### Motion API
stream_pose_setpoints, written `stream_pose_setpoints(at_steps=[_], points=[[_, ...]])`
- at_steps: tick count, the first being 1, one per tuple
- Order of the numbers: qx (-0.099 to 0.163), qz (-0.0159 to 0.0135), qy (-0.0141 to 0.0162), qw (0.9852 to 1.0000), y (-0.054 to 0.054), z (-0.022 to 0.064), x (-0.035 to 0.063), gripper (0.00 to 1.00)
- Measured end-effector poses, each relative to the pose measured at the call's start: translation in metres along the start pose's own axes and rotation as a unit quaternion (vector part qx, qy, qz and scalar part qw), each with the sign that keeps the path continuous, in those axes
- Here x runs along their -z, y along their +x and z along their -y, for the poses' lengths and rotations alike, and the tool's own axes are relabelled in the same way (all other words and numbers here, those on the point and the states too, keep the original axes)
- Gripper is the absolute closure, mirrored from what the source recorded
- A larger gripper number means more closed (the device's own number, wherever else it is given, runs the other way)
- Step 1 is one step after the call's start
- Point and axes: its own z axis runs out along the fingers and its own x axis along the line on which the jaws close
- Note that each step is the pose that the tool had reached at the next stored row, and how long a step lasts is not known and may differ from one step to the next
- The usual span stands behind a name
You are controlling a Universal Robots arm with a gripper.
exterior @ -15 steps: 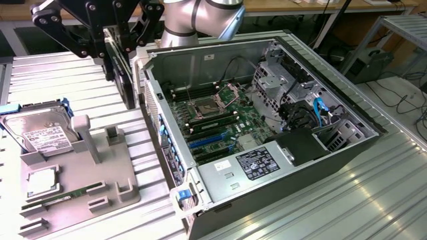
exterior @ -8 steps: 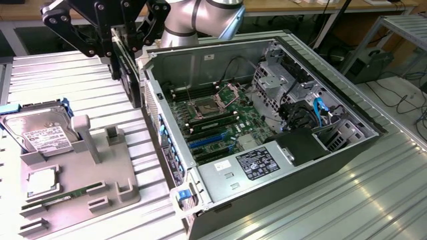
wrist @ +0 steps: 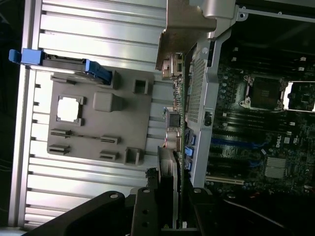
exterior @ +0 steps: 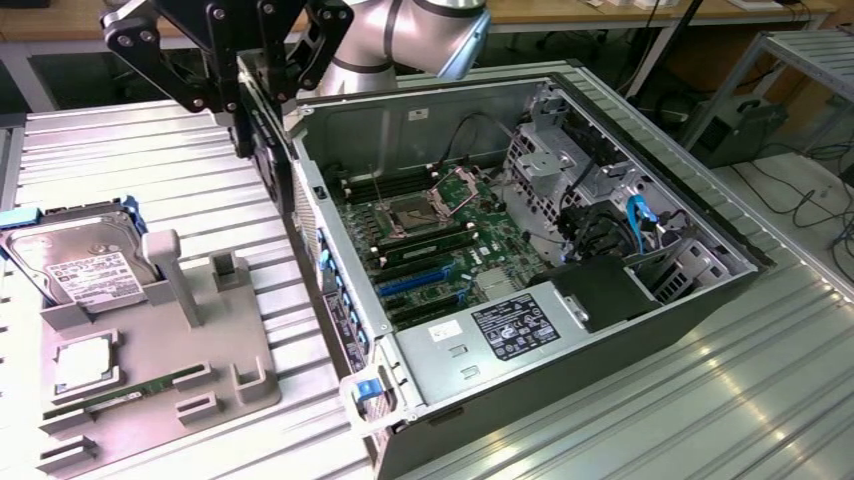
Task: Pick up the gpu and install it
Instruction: 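Pick up the gpu and move the gpu toward the slot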
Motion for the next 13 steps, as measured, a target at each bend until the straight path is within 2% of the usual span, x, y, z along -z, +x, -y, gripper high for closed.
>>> stream_pose_setpoints(at_steps=[13], points=[[0.000,0.0000,0.0001,1.0000,-0.013,0.0016,-0.0004,0.72]])
